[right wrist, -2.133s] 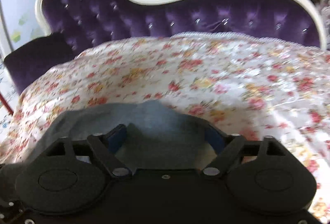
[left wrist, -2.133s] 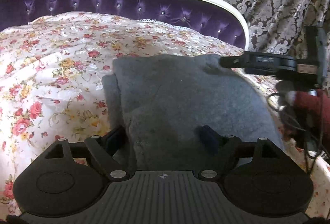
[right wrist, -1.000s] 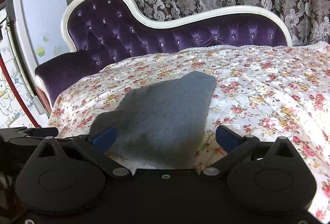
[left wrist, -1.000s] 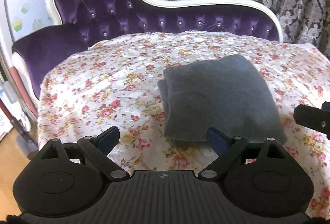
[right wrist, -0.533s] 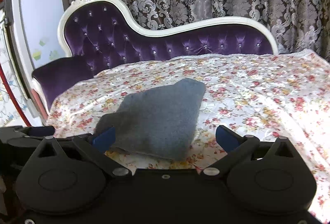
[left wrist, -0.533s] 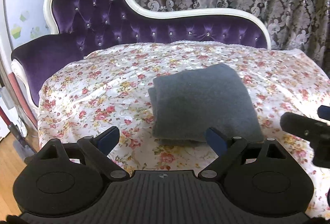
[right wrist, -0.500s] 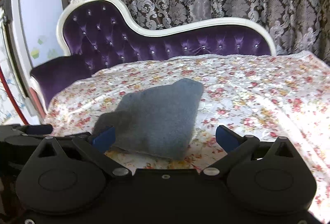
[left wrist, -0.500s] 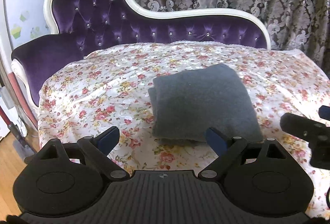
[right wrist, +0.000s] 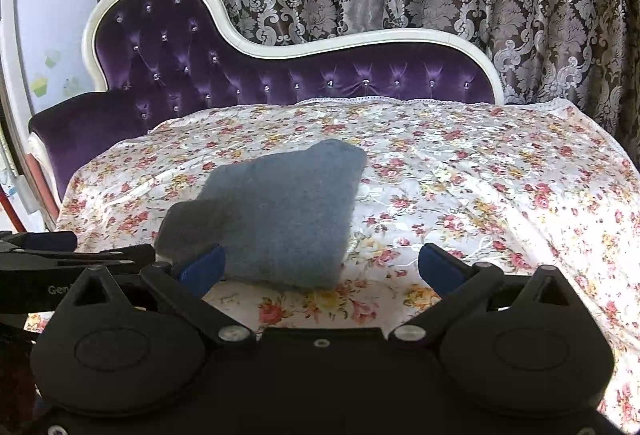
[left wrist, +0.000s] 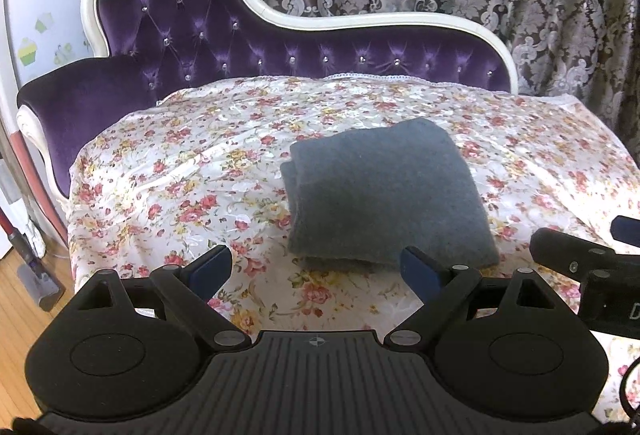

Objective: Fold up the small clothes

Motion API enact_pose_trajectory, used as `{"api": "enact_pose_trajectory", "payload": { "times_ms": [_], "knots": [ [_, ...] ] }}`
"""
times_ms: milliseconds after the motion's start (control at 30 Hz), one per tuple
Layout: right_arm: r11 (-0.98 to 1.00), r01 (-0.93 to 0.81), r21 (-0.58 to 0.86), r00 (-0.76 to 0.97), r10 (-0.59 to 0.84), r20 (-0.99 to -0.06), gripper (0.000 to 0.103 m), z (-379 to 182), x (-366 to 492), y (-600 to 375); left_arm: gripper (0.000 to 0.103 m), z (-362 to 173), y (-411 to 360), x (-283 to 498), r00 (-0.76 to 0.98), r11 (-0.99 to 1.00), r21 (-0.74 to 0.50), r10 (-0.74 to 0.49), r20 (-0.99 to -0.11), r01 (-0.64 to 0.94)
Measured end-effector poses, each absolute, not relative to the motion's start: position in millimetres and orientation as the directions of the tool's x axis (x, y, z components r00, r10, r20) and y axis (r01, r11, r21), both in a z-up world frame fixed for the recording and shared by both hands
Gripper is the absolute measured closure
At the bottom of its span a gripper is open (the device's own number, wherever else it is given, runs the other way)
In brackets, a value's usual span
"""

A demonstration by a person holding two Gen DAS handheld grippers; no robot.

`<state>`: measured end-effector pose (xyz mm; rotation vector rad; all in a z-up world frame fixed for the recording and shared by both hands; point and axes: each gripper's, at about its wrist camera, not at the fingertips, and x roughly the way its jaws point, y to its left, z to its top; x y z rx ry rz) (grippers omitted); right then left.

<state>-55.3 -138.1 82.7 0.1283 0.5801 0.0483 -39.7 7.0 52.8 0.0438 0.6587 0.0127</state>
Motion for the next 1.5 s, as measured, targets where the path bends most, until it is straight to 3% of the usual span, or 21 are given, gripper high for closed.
{"api": "enact_pose_trajectory", "payload": {
  "times_ms": [1500],
  "knots": [
    [0.976, -0.029, 0.217, 0.79, 0.156, -0.593, 0.001, 72.2, -47.2, -137.0, 0.011, 40.1, 5.7, -36.7, 0.758, 0.999, 0.035, 0.022, -0.652, 0.001]
  ]
}}
